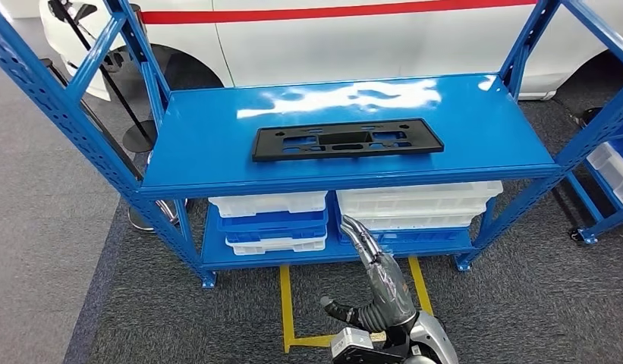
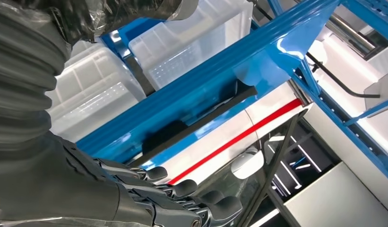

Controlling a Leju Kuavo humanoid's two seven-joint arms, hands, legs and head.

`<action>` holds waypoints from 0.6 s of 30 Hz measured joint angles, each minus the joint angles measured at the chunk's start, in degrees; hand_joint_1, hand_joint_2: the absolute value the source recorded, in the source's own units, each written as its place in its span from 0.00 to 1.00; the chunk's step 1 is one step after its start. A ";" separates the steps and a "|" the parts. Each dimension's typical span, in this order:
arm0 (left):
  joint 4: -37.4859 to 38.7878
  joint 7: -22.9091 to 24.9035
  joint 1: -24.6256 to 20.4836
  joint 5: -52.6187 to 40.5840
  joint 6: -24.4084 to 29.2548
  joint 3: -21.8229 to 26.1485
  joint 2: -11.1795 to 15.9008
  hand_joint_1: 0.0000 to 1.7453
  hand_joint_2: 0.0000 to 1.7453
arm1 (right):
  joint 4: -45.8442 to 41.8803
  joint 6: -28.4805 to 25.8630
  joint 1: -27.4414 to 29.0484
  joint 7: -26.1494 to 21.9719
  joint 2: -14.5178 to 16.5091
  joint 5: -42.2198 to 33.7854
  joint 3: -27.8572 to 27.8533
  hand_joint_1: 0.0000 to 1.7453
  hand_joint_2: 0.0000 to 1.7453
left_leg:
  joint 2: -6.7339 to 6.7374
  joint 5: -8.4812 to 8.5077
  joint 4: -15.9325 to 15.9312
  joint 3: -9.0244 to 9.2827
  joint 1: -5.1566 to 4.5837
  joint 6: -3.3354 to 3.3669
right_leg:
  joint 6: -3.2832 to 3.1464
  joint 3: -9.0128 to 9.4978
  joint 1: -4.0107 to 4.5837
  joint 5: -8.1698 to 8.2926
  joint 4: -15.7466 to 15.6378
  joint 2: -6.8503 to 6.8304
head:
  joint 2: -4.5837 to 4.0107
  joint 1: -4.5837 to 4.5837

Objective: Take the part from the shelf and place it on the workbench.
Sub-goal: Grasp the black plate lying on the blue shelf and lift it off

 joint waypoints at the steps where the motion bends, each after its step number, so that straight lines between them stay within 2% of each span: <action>1: 0.01 0.00 -0.02 -0.04 -0.02 0.00 0.02 0.00 0.00 | 0.00 -0.01 0.01 0.00 0.01 0.00 0.00 0.00 1.00 | -0.02 0.04 -1.11 0.43 -0.19 0.21 | 0.22 -0.10 -0.01 0.05 -0.03 -0.02 | 0.00 0.01; 3: 0.01 0.02 0.02 -0.12 -0.05 0.00 0.04 0.00 0.00 | -0.01 -0.02 0.04 0.00 0.01 0.01 -0.01 0.00 1.00 | -0.07 0.20 -1.68 0.58 -0.24 0.50 | 0.83 -0.17 -0.02 0.21 -0.26 -0.05 | 0.00 0.00; 5: 0.01 0.05 0.03 -0.19 -0.09 0.00 0.03 0.00 0.00 | -0.04 -0.04 0.04 -0.01 -0.01 0.01 -0.06 0.00 1.00 | 0.04 0.79 -2.67 0.97 0.06 1.06 | 1.40 -0.57 0.00 -0.76 0.79 -0.06 | 0.00 0.03; 6: 0.00 0.06 -0.03 -0.21 -0.11 0.00 0.02 0.00 0.00 | -0.06 -0.06 0.04 -0.02 -0.01 0.01 -0.09 0.00 1.00 | 0.13 1.07 -3.12 1.15 0.25 1.34 | 1.61 -1.43 0.01 -2.07 2.77 -0.06 | 0.00 0.03; 8: 0.00 0.09 -0.05 -0.29 -0.15 -0.01 0.01 0.00 0.00 | -0.05 -0.08 0.16 -0.04 -0.02 0.00 -0.13 0.00 1.00 | 0.25 1.19 -3.23 1.13 0.27 1.57 | 1.84 -4.60 -0.13 -5.60 9.60 -0.08 | 0.00 0.05; 9: 0.00 0.11 -0.01 -0.32 -0.16 -0.01 0.01 0.00 0.00 | -0.04 -0.08 0.28 -0.04 -0.03 0.01 -0.14 0.00 1.00 | 0.26 1.16 -3.16 1.07 0.26 1.57 | 1.97 -6.17 -0.18 -6.76 12.84 -0.08 | 0.00 0.04; 10: 0.01 0.14 0.04 -0.34 -0.16 -0.01 0.00 0.00 0.00 | -0.02 -0.08 0.38 -0.04 -0.03 0.01 -0.15 0.00 1.00 | 0.27 1.12 -3.07 1.03 0.26 1.56 | 2.07 -7.08 -0.24 -6.98 14.65 -0.09 | 0.00 0.06; 11: 0.00 0.17 0.06 -0.34 -0.16 -0.01 -0.01 0.00 0.00 | -0.01 -0.08 0.44 -0.04 -0.04 0.01 -0.16 0.00 1.00 | 0.26 1.05 -2.96 1.03 0.27 1.52 | 2.14 -6.89 -0.31 -6.00 14.19 -0.10 | 0.00 0.05; 12: -0.01 0.17 0.07 -0.34 -0.16 -0.01 -0.02 0.00 0.00 | 0.01 -0.08 0.45 -0.04 -0.04 0.01 -0.17 0.00 1.00 | 0.22 0.94 -2.80 1.06 0.30 1.43 | 2.16 -5.56 -0.39 -4.14 11.49 -0.11 | 0.00 0.04; 14: -0.01 0.17 0.04 -0.34 -0.16 0.00 -0.05 0.00 0.00 | -0.01 -0.08 0.42 -0.04 -0.03 0.00 -0.17 0.00 1.00 | 0.11 0.51 -2.21 1.02 0.25 0.97 | 2.05 -1.80 -0.43 -0.81 3.92 -0.10 | 0.00 0.05; 15: -0.01 0.17 0.03 -0.34 -0.17 -0.01 -0.05 0.00 0.00 | -0.02 -0.08 0.41 -0.04 -0.03 0.00 -0.17 0.00 1.00 | 0.05 0.30 -1.92 0.93 0.16 0.67 | 1.85 -0.59 -0.40 -0.14 1.46 -0.04 | 0.00 0.03; 16: -0.01 0.17 0.03 -0.34 -0.17 -0.01 -0.04 0.00 0.00 | -0.03 -0.08 0.41 -0.04 -0.02 0.01 -0.18 0.00 1.00 | 0.02 0.14 -1.71 0.83 0.05 0.38 | 1.62 -0.07 -0.31 -0.09 0.30 0.03 | 0.00 0.03; 18: -0.01 0.17 0.03 -0.34 -0.19 -0.01 -0.03 0.00 0.00 | -0.04 -0.08 0.43 -0.05 -0.02 0.01 -0.19 0.00 1.00 | -0.01 0.05 -1.64 0.76 0.02 -0.15 | 0.94 -0.07 -0.18 -0.20 0.11 0.17 | 0.00 0.01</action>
